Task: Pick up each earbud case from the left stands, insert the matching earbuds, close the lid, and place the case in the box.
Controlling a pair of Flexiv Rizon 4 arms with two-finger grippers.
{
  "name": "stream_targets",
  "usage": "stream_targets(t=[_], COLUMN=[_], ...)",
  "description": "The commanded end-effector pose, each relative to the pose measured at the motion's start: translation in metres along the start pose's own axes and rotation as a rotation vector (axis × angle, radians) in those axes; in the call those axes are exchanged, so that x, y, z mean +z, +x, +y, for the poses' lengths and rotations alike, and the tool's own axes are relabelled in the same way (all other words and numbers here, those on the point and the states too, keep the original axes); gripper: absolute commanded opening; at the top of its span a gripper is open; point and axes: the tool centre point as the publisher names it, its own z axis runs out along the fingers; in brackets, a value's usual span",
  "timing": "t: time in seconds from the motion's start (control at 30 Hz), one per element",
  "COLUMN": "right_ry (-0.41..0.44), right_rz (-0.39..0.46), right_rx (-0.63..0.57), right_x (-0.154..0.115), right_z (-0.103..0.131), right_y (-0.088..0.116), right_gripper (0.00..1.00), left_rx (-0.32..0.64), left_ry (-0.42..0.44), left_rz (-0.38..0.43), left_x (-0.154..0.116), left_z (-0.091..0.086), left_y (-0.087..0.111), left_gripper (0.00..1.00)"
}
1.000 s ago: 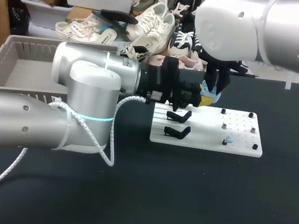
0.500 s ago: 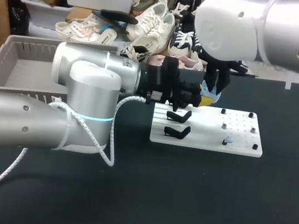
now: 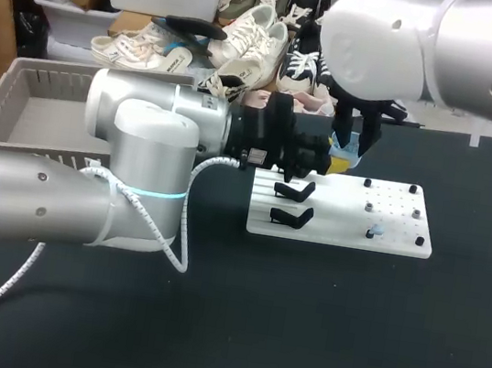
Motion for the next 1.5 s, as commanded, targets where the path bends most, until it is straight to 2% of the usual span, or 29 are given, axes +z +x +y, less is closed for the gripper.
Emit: stream_targets(t=[0.03, 0.47, 0.67, 0.83, 1.0, 1.07, 1.2, 1.33, 1.5], right_ry=[-0.02, -0.122, -0.184, -0.193, -0.222, -0.227, -0.292, -0.36, -0.405], right_rz=[-0.008, -0.106, -0.182, -0.192, -0.131, -0.112, -0.078, -0.052, -0.08], right_rx=[0.005, 0.001, -0.1, -0.19, -0.262, -0.29, -0.394, -0.45, -0.499], right_x=[-0.003, -0.041, -0.041, -0.026, 0.0, 0.011, 0.029, 0.044, 0.054], right_z=[-0.007, -0.041, -0.059, -0.075, -0.098, -0.107, -0.122, -0.129, -0.128], right_y=[0.004, 0.019, 0.025, 0.029, 0.035, 0.037, 0.042, 0.039, 0.036], right_gripper=[0.31, 0.33, 0.33, 0.33, 0.27, 0.32, 0.37, 0.36, 0.37], left_rx=[0.001, 0.001, 0.001, 0.001, 0.001, 0.001, 0.001, 0.001, 0.001], left_ry=[-0.004, -0.004, -0.004, -0.004, -0.004, -0.004, -0.004, -0.004, -0.004], left_rz=[-0.003, -0.003, -0.003, -0.003, -0.003, -0.003, -0.003, -0.003, -0.003], left_x=[0.0, 0.0, 0.0, 0.0, 0.0, 0.0, 0.0, 0.0, 0.0], left_z=[-0.001, -0.001, -0.001, -0.001, -0.001, -0.001, -0.001, -0.001, -0.001], left_y=[0.0, 0.0, 0.0, 0.0, 0.0, 0.0, 0.0, 0.0, 0.0], left_gripper=[0.0, 0.0, 0.0, 0.0, 0.0, 0.0, 0.0, 0.0, 0.0])
